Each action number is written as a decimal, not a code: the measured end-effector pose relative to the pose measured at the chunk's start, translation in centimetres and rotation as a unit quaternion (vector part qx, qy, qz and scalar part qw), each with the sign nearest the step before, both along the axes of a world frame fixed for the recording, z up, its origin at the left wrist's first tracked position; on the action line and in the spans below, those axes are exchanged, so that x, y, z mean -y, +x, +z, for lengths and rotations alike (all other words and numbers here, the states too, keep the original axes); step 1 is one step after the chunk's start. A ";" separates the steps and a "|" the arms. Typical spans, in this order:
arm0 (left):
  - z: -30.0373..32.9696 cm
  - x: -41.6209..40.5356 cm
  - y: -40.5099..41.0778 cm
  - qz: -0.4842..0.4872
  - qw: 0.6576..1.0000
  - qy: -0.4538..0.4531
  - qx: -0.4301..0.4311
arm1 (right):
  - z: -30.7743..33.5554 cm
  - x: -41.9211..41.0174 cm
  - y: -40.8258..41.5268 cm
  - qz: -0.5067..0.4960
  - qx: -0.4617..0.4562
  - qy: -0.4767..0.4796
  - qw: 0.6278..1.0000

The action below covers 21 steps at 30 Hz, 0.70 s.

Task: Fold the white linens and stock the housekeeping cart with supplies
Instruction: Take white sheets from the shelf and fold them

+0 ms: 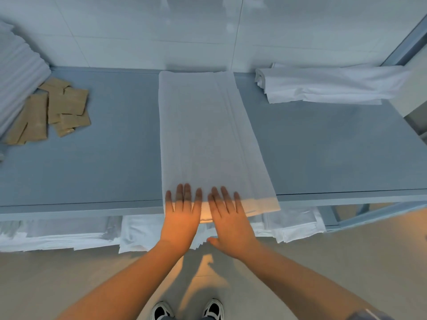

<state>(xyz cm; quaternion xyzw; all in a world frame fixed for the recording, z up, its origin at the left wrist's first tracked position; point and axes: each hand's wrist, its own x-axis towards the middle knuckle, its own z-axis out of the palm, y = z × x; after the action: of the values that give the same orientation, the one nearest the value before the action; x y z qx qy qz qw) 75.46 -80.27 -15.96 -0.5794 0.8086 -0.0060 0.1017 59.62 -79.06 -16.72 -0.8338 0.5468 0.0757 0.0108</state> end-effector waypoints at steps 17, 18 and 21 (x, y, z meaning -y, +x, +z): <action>-0.8 -0.2 -0.6 -0.016 0.996 -0.091 -0.020 | -1.3 2.2 -6.7 -0.002 0.003 -0.199 0.980; -0.8 -0.2 -0.3 -0.022 0.994 -0.103 -0.029 | -1.4 2.1 -7.0 -0.013 0.010 -0.208 0.978; -0.7 -0.1 0.3 -0.035 0.989 -0.136 -0.051 | -1.4 2.0 -7.9 -0.031 0.010 -0.234 0.972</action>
<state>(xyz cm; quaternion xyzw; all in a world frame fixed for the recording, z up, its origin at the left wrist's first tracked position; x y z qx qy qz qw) 75.78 -80.13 -16.63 -0.5591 0.8240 -0.0900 -0.0198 51.69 -81.04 -18.16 -0.7965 0.5748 -0.0629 -0.1768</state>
